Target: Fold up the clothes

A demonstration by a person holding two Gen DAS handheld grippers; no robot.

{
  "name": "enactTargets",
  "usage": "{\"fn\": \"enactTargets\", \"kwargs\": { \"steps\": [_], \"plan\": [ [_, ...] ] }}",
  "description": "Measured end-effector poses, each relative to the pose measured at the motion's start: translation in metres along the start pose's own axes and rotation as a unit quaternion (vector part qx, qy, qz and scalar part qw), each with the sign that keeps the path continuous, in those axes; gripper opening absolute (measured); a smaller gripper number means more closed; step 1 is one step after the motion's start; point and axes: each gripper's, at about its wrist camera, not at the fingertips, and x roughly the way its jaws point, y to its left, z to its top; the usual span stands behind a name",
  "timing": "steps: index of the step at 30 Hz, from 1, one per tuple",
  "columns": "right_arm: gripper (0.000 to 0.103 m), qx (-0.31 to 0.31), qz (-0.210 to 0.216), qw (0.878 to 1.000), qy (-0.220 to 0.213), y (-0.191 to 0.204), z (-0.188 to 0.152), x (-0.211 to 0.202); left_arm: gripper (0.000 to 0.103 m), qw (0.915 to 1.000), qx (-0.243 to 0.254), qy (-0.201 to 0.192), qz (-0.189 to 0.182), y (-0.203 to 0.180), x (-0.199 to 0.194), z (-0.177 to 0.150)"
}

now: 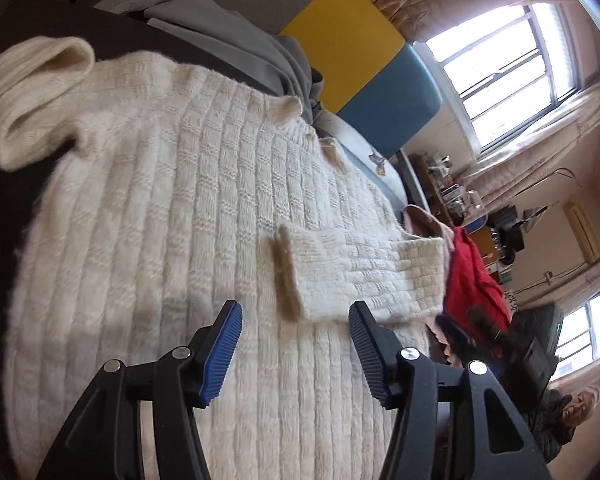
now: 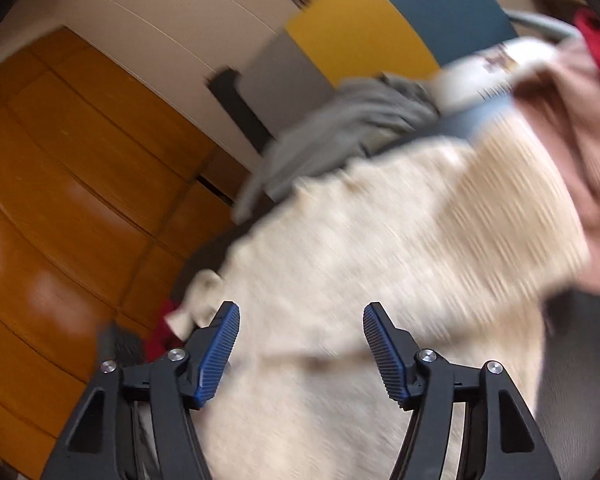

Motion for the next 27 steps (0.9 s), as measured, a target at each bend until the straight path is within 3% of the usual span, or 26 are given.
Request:
{"fn": "enactTargets", "kwargs": {
  "steps": [3, 6, 8, 10, 13, 15, 16, 17, 20, 24, 27],
  "plan": [
    [0.067, -0.023, -0.046, 0.999, 0.014, -0.015, -0.022, 0.018, 0.057, 0.9995, -0.018, 0.021, 0.014, 0.0, 0.023, 0.012],
    [0.068, -0.063, -0.06, 0.996, -0.009, -0.022, -0.044, 0.026, 0.057, 0.9988, -0.025, 0.036, 0.024, -0.006, 0.041, 0.019],
    [0.073, -0.08, -0.059, 0.995, -0.019, -0.019, -0.05, 0.027, 0.058, 0.9985, -0.016, 0.04, 0.033, -0.014, 0.051, 0.023],
    [0.086, -0.089, -0.045, 0.995, -0.012, -0.018, -0.049, 0.03, 0.058, 0.9982, -0.001, 0.041, 0.044, -0.023, 0.06, 0.026],
    [0.089, -0.091, -0.029, 0.995, -0.011, -0.019, -0.051, 0.031, 0.058, 0.9971, 0.014, 0.048, 0.058, -0.033, 0.071, 0.03],
    [0.089, -0.085, -0.02, 0.996, -0.015, -0.019, -0.051, 0.029, 0.043, 0.9963, 0.024, 0.056, 0.06, -0.039, 0.076, 0.034],
    [0.089, -0.083, -0.017, 0.996, -0.017, -0.019, -0.05, 0.029, 0.014, 0.9952, 0.034, 0.068, 0.061, -0.043, 0.08, 0.036],
    [0.09, -0.082, -0.014, 0.996, -0.017, -0.02, -0.05, 0.028, 0.01, 0.9941, 0.044, 0.076, 0.063, -0.048, 0.082, 0.039],
    [0.092, -0.082, -0.007, 0.996, -0.018, -0.018, -0.05, 0.026, 0.008, 0.9942, 0.07, 0.06, 0.054, -0.071, 0.071, 0.055],
    [0.093, -0.08, 0.0, 0.997, -0.019, -0.018, -0.051, 0.024, 0.008, 0.9963, 0.086, 0.002, -0.008, -0.121, 0.027, 0.1],
    [0.093, -0.08, 0.003, 0.997, -0.019, -0.019, -0.051, 0.022, 0.008, 0.9923, 0.114, -0.041, -0.028, -0.159, -0.007, 0.132]
  ]
}}
